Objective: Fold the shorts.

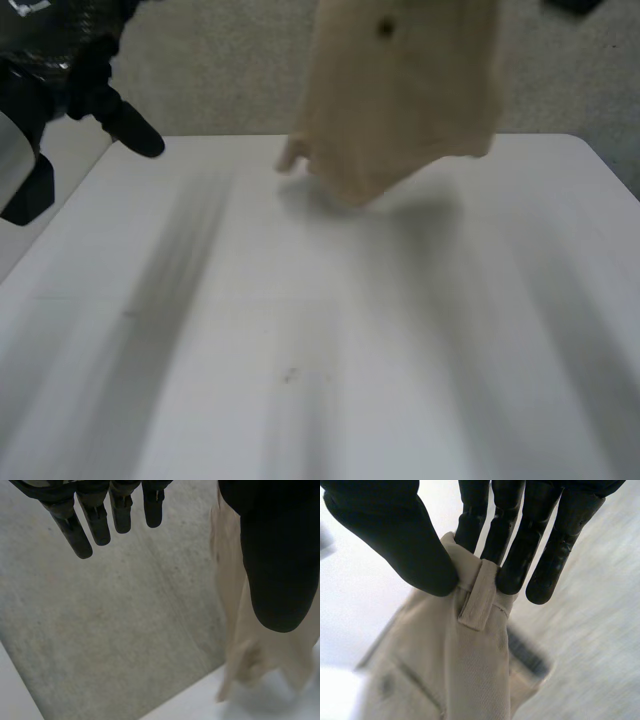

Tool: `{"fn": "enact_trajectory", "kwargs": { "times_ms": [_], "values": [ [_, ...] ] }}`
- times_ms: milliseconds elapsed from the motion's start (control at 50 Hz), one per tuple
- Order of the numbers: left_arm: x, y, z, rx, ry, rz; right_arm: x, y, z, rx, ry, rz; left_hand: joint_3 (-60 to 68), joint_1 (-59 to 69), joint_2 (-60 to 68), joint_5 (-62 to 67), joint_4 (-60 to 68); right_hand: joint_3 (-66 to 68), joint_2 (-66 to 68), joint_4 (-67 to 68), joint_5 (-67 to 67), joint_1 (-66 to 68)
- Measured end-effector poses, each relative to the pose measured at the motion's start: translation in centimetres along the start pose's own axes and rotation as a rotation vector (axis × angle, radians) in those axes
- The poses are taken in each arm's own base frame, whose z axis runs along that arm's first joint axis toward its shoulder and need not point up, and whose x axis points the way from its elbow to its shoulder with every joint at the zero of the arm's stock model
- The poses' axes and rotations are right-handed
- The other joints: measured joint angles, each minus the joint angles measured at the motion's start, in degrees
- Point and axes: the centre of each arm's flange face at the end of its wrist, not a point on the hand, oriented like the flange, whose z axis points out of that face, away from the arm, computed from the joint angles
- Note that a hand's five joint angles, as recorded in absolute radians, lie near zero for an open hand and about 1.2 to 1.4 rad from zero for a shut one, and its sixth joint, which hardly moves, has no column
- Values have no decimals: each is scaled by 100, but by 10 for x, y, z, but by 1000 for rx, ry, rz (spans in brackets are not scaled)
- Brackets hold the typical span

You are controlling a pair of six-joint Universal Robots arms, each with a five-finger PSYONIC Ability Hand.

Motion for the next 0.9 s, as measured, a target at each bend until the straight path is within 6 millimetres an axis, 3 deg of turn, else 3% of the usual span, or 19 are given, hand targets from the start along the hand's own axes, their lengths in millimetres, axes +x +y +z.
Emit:
{"fn": "enact_trajectory", "kwargs": {
  "times_ms": [20, 40, 120, 220, 280, 340, 360, 400, 420, 460, 480, 520, 540, 600, 720, 740, 820, 840, 900],
  "values": [
    [0, 0, 0, 0, 0, 0, 0, 0, 0, 0, 0, 0, 0, 0, 0, 0, 0, 0, 0, 0, 0, 0],
    [-2, -3, 0, 18, -11, 0, -16, 24, -8, -134, -70, 24, 0, 0, 0, 0, 0, 15, 0, 0, 0, 0],
    [-4, -5, 0, 30, -22, 1, -41, 63, -27, -346, -174, 28, 0, 0, 0, 0, 0, 15, 0, 0, 79, 0],
    [-5, -3, 0, 25, -23, 4, -68, 128, -76, -689, -344, -90, 0, 0, 0, 1, 0, 15, 24, 1, 93, 19],
    [-4, 0, 1, 13, -19, 6, -70, 157, -105, -845, -412, -198, 0, 0, 0, 0, 0, 15, 87, 1, 141, 103],
    [-3, 2, 2, 5, -15, 6, -67, 164, -112, -888, -422, -229, 0, 0, 0, 0, 0, 15, 87, 1, 141, 103],
    [-2, 3, 2, 2, -13, 6, -61, 179, -126, -971, -437, -291, 0, 0, 0, 0, 0, 15, 87, 1, 141, 103],
    [-1, 8, 4, -11, -7, 6, -49, 193, -138, -1052, -428, -354, 0, 0, 0, 0, 0, -2836, -2677, -2809, -2445, -2461],
    [0, 9, 5, -14, -6, 6, -47, 195, -138, -1060, -422, -363, 0, 0, 0, 0, 0, -2836, -2677, -2809, -2445, -2461],
    [1, 12, 7, -25, -2, 7, -37, 199, -134, -1050, -368, -385, 0, 0, 0, 1, 0, -4868, -4698, -4831, -4510, -4101],
    [1, 14, 8, -29, -1, 7, -34, 199, -130, -1032, -340, -387, 0, 0, 0, 1, 0, -5106, -4915, -5074, -4754, -4238],
    [2, 15, 9, -34, 0, 7, -31, 199, -126, -1010, -309, -387, 0, 0, 0, 0, 0, -5106, -4915, -5074, -4754, -4238],
    [4, 21, 12, -49, 6, 7, -21, 194, -108, -913, -201, -367, 0, 0, 0, 0, 0, -5607, -5348, -5481, -5157, -4441],
    [6, 28, 15, -71, 14, 6, -14, 187, -93, -824, -123, -326, 0, 0, 0, 1, 0, -5607, -5348, -5481, -5160, -4441],
    [20, 52, 23, -138, 51, 4, -10, 179, -78, -732, -52, -249, 0, 0, 0, 0, 0, -5607, -5348, -5481, -5160, -4441],
    [35, 72, 26, -198, 92, 7, -13, 181, -72, -709, -44, -218, 0, 0, 0, 0, 0, -5607, -5348, -5481, -5160, -4441],
    [54, 94, 27, -259, 132, 15, -20, 186, -68, -693, -52, -209, 0, 0, 0, 0, 0, -5607, -5348, -5481, -5160, -4441],
    [66, 109, 27, -298, 149, 23, -24, 191, -65, -680, -57, -207, 0, 11, 0, 0, 0, -5607, -5348, -5481, -5160, -4441],
    [81, 129, 27, -340, 161, 35, -29, 198, -63, -672, -60, -203, 0, 20, 0, 0, 0, -5607, -5348, -5481, -5160, -4441]
  ]
}}
